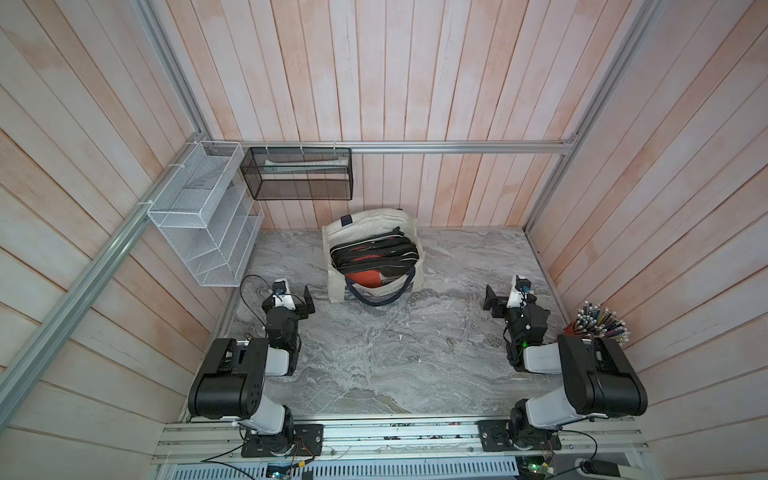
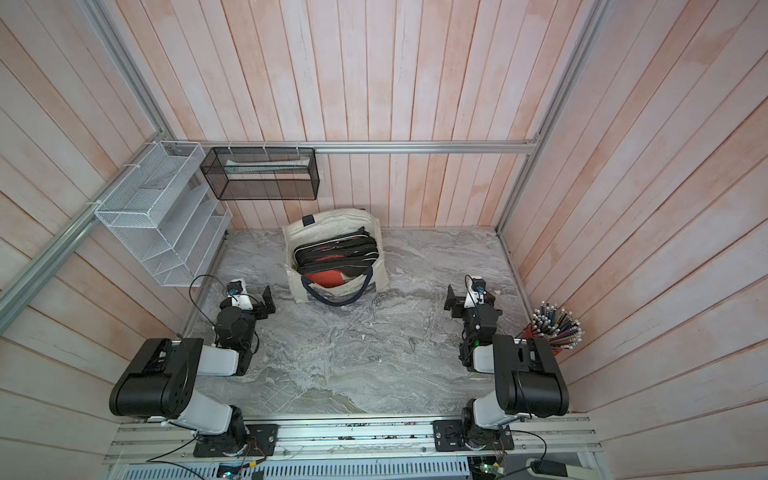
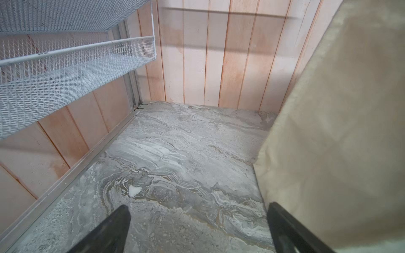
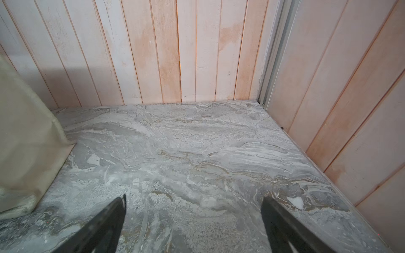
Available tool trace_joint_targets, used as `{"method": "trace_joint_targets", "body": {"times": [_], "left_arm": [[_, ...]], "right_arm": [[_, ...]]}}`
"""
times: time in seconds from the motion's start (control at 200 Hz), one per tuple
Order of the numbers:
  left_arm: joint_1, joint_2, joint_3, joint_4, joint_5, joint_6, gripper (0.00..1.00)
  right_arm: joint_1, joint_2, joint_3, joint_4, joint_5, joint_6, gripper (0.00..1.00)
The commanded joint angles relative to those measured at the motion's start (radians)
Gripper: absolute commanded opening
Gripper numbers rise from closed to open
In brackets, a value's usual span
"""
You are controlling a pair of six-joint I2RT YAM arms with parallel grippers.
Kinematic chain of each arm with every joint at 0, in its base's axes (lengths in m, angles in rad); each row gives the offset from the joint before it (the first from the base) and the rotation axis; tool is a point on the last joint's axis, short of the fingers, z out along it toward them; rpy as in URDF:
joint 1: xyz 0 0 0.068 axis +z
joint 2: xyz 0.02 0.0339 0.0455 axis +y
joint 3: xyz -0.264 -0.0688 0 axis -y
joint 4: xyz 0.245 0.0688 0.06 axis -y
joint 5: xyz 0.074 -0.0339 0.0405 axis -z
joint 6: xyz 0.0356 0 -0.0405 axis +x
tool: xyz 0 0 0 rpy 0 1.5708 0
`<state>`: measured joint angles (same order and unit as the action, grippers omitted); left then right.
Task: Remove the ping pong set from the canvas bag
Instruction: Pick up the ping pong set from the canvas bag.
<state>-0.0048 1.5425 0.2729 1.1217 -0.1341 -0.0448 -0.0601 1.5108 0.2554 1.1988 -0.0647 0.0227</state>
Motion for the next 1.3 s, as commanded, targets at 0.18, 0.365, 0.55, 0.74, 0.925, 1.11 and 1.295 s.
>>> {"method": "trace_joint_targets", "body": {"times": [0.18, 0.365, 0.55, 0.74, 0.925, 1.11, 1.295], "left_arm": [[0.005, -0.001, 0.008, 0.003, 0.010, 0.005, 1.00], [0.005, -0.002, 0.008, 0.002, 0.010, 0.005, 1.00], [0.005, 0.002, 0.008, 0.001, 0.010, 0.005, 1.00], [0.005, 0.000, 0.008, 0.001, 0.010, 0.004, 1.00], [0.005, -0.001, 0.008, 0.001, 0.010, 0.004, 1.00], [0.005, 0.002, 0.008, 0.001, 0.010, 0.004, 1.00], [0.003, -0.008, 0.010, 0.006, -0.019, -0.004, 1.00]], "right_arm": [[0.000, 0.006, -0.002, -0.016, 0.009, -0.001, 0.99], [-0.001, 0.006, -0.002, -0.016, 0.009, -0.002, 0.98], [-0.003, 0.007, -0.001, -0.017, 0.010, 0.002, 0.98], [-0.004, 0.006, -0.003, -0.016, 0.011, 0.002, 0.98], [-0.004, 0.006, -0.003, -0.016, 0.010, 0.002, 0.98], [-0.003, 0.006, -0.002, -0.017, 0.009, 0.002, 0.98], [0.000, -0.005, -0.003, 0.006, 0.038, 0.017, 0.98]]}}
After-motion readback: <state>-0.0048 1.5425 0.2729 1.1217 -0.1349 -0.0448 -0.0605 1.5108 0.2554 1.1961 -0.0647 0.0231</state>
